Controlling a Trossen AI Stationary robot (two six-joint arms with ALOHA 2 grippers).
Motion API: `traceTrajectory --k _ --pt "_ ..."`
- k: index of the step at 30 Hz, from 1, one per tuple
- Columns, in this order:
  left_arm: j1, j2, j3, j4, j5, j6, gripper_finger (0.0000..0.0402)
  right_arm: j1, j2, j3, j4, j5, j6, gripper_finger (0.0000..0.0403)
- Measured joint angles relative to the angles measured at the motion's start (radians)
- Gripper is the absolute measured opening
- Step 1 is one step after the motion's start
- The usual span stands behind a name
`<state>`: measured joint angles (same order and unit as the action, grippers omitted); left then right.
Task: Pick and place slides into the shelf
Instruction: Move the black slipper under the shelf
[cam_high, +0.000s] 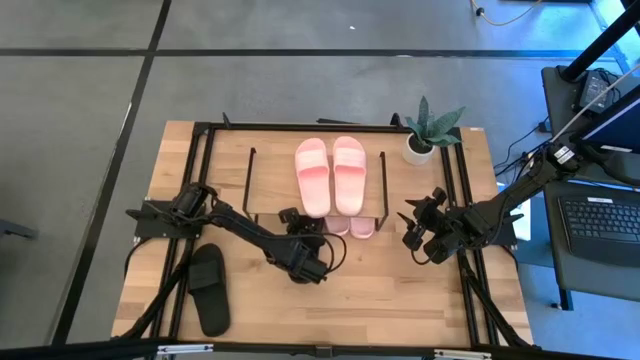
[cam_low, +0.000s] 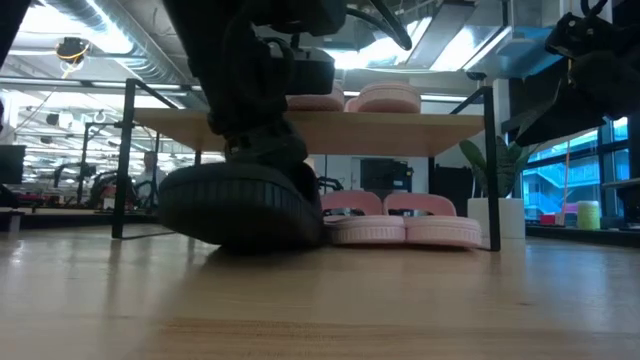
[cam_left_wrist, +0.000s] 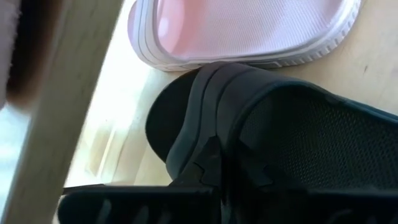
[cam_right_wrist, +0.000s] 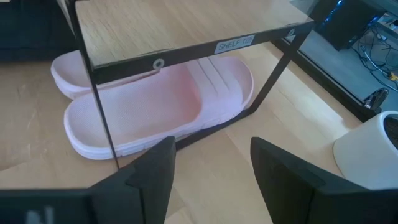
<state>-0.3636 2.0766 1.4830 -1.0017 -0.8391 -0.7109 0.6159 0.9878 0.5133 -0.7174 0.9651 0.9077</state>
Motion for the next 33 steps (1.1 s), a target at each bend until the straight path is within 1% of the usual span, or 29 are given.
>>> traceTrajectory --k 2,8,16,23,33 --pt "0.0 0.0 0.0 -0.002 0.008 0.0 0.0013 0.0 0.0 0.0 0.0 -0.001 0.001 0.021" --pt "0.0 0.0 0.0 -0.002 0.032 0.006 0.0059 0.0 0.0 0.0 0.0 -0.002 0.002 0.021" --pt "-0.001 0.0 0.001 -0.004 0.047 0.014 0.0095 0.0 0.0 0.0 0.0 -0.028 0.003 0.021" --pt "-0.001 0.0 0.001 -0.008 0.048 0.014 0.015 0.0 0.0 0.0 0.0 -0.036 0.003 0.021" --pt "-0.001 -0.018 0.0 -0.02 0.056 0.014 0.0192 0.0 0.0 0.0 0.0 -0.036 0.003 0.021"
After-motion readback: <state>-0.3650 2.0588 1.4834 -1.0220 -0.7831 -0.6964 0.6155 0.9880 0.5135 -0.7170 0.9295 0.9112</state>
